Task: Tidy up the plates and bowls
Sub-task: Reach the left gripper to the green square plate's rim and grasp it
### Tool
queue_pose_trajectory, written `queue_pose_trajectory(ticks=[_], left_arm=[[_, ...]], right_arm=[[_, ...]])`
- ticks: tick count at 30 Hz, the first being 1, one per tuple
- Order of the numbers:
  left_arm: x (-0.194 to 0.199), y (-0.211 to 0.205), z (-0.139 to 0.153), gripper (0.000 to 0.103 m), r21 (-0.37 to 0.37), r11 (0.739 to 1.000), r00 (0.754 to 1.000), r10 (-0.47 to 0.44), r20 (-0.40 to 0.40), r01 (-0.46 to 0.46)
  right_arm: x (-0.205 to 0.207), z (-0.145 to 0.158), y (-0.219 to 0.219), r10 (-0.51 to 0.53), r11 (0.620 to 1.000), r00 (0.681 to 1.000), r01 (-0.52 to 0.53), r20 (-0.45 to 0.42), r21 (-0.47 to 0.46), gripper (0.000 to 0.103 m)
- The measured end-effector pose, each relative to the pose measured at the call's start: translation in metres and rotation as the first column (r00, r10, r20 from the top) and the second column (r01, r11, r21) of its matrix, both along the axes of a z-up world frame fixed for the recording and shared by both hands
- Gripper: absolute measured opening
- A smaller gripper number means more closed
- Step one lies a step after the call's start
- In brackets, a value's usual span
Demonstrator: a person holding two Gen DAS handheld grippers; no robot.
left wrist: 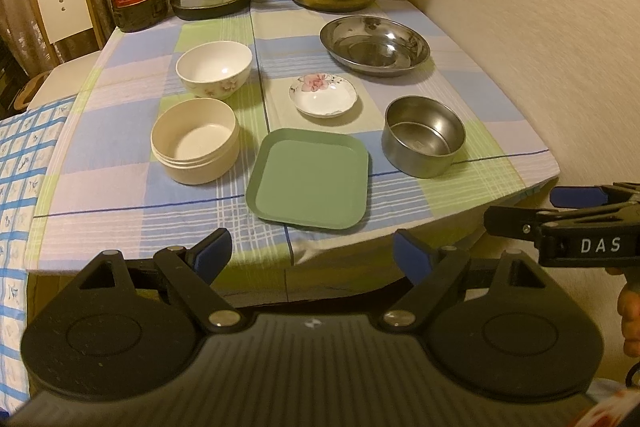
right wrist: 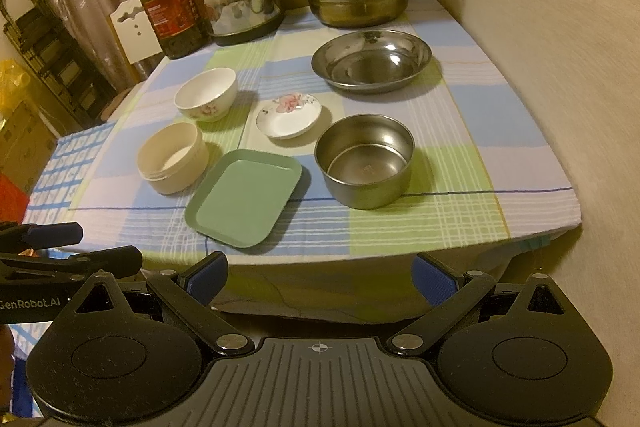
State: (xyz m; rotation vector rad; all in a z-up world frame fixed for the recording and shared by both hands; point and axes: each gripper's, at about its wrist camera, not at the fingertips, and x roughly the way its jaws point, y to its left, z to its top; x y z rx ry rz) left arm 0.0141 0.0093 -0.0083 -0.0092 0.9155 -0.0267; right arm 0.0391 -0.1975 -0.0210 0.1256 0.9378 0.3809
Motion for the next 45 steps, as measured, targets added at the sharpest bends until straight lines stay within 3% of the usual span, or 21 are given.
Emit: queue_pose_trajectory(ticks=[6, 10, 20, 25, 34, 45], left_arm=[[0.026, 0.014, -0.005, 0.086, -0.013, 1.0, 0.999, -0.015, -0.028, 0.015], [0.043, 0.025, -0.013, 0.086, -0.015, 0.999, 0.999, -0.039, -0.033, 0.038], [0.082, 0.062, -0.044, 0.083, -0.037, 0.998, 0.996, -0.048, -0.077, 0.045], [0.1, 0.069, -0.064, 0.069, -0.034, 0.996, 0.992, -0.086, -0.096, 0.083], [0.124, 0.081, -0.094, 0.065, -0.057, 0.993, 0.985, -0.105, -0.136, 0.098], [0.141, 0.083, -0.115, 0.042, -0.082, 0.99, 0.982, -0.128, -0.136, 0.118]], right_arm=[[0.019, -0.007, 0.003, -0.021, 0.999, 1.0, 0.021, -0.019, 0.036, 0.098], [0.027, -0.014, 0.012, -0.027, 0.999, 0.999, 0.029, -0.042, 0.042, 0.084], [0.052, -0.038, 0.038, -0.034, 0.997, 0.996, 0.04, -0.083, 0.068, 0.081], [0.067, -0.056, 0.05, -0.055, 0.996, 0.993, 0.063, -0.107, 0.071, 0.074], [0.083, -0.079, 0.066, -0.065, 0.995, 0.988, 0.076, -0.142, 0.07, 0.063], [0.098, -0.098, 0.084, -0.056, 0.995, 0.984, 0.068, -0.171, 0.067, 0.047]])
